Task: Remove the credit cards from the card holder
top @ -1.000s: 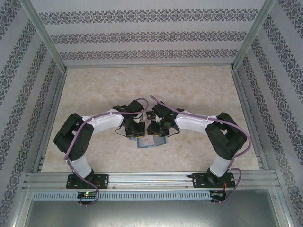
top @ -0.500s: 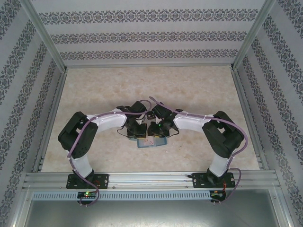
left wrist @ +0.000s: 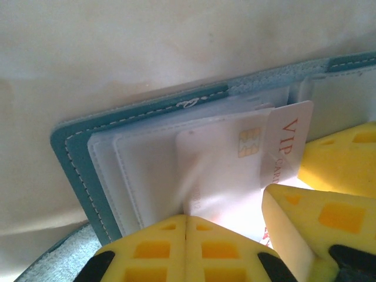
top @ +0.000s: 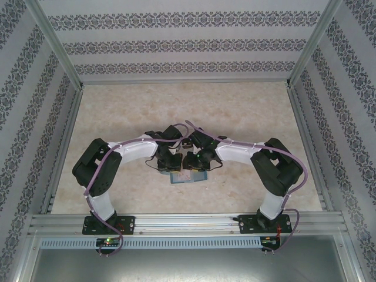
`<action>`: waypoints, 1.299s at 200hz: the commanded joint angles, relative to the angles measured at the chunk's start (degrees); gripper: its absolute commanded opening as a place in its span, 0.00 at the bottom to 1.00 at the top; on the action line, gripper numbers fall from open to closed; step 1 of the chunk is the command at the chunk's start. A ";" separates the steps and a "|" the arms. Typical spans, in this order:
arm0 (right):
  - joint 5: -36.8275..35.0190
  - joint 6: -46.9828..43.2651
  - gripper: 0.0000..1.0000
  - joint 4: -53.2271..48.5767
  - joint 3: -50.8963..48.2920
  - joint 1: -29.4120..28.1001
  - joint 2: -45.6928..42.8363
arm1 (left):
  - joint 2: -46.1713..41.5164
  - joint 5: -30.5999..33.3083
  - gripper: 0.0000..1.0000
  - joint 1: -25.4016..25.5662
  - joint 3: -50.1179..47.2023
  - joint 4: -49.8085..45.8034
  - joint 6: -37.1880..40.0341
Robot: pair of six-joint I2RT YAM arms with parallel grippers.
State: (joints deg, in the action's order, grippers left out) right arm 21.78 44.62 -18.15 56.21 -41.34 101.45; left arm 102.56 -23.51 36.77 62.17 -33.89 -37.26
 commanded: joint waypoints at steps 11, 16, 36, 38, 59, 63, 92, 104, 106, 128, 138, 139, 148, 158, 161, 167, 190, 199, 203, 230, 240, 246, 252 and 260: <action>2.88 0.58 0.32 2.27 -2.26 0.26 0.07 | 1.59 3.01 0.00 0.58 -0.39 -4.32 1.09; 3.34 0.83 0.31 2.85 -2.45 0.21 -0.02 | 1.58 2.98 0.00 0.58 -0.40 -4.34 1.14; 4.34 1.73 0.29 4.84 -3.42 0.41 -0.98 | 1.50 2.97 0.00 0.58 -0.51 -4.30 1.16; 4.44 1.81 0.29 5.05 -3.50 0.46 -1.12 | 1.54 2.97 0.00 0.58 -0.48 -4.29 1.14; 5.60 2.71 0.27 7.13 -4.87 0.91 -2.66 | 1.59 2.86 0.00 0.58 -0.70 -4.08 1.10; 5.97 2.94 0.27 7.77 -5.21 1.14 -2.99 | 1.59 2.78 0.00 0.58 -0.64 -4.01 1.14; 9.08 4.38 0.25 12.00 -7.11 2.04 -4.23 | 1.50 2.78 0.00 0.58 -1.16 -3.66 0.92; 9.68 4.39 0.23 12.45 -7.25 2.23 -4.16 | 1.50 2.70 0.00 0.65 -1.33 -3.47 0.79; 9.68 4.41 0.23 12.49 -7.29 2.30 -4.15 | 1.50 2.71 0.00 0.60 -1.37 -3.36 0.74; 10.11 4.38 0.22 13.01 -7.58 2.35 -3.98 | 1.41 2.65 0.00 0.59 -1.44 -3.33 0.65; 10.29 4.34 0.20 13.25 -7.69 2.45 -3.88 | 1.32 2.68 0.00 0.58 -1.44 -3.28 0.56; 10.29 4.34 0.20 13.28 -7.69 2.47 -3.88 | 1.32 2.72 0.00 0.58 -1.48 -3.24 0.54; 10.30 4.33 0.19 13.39 -7.77 2.48 -3.80 | 1.32 2.68 0.00 0.58 -1.48 -3.20 0.49; 10.08 4.16 0.18 13.25 -7.82 2.59 -3.85 | 1.24 2.69 0.00 0.60 -1.46 -3.24 0.54; 10.00 4.13 0.18 13.06 -7.74 2.64 -3.89 | 1.24 2.71 0.00 0.58 -1.49 -3.27 0.52; 9.56 3.98 0.16 12.71 -7.78 2.67 -3.99 | 1.16 2.79 0.00 0.58 -1.49 -3.37 0.51; 7.52 2.73 0.14 10.00 -7.69 2.98 -4.72 | 0.93 2.89 0.00 0.58 -1.55 -3.44 0.52; 6.70 2.12 0.14 8.82 -7.69 3.15 -5.12 | 0.89 2.94 0.00 0.58 -1.61 -3.46 0.53; 6.42 1.77 0.13 8.36 -7.67 3.24 -5.32 | 0.88 2.94 0.00 0.59 -1.54 -3.51 0.52; 4.61 -0.33 0.12 4.70 -7.44 3.96 -6.25 | 0.62 2.66 0.00 0.58 -1.41 -3.46 0.90; 3.78 -1.21 0.11 3.04 -7.17 4.18 -6.43 | 0.54 2.59 0.00 0.58 -1.42 -3.38 0.79; 3.21 -1.68 0.11 2.03 -6.93 4.33 -6.55 | 0.53 2.71 0.00 0.58 -1.42 -3.32 0.83; 2.74 -2.27 0.11 1.10 -6.75 4.34 -6.68 | 0.45 2.68 0.00 0.58 -1.44 -3.34 0.84; 2.27 -2.87 0.11 0.04 -6.51 4.52 -6.90 | 0.36 2.71 0.00 0.58 -1.42 -3.37 0.82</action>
State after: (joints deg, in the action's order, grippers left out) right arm 28.53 45.06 -11.40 49.10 -37.60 95.74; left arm 102.56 -23.33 36.77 62.13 -34.06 -37.28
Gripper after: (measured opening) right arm 0.110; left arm 0.041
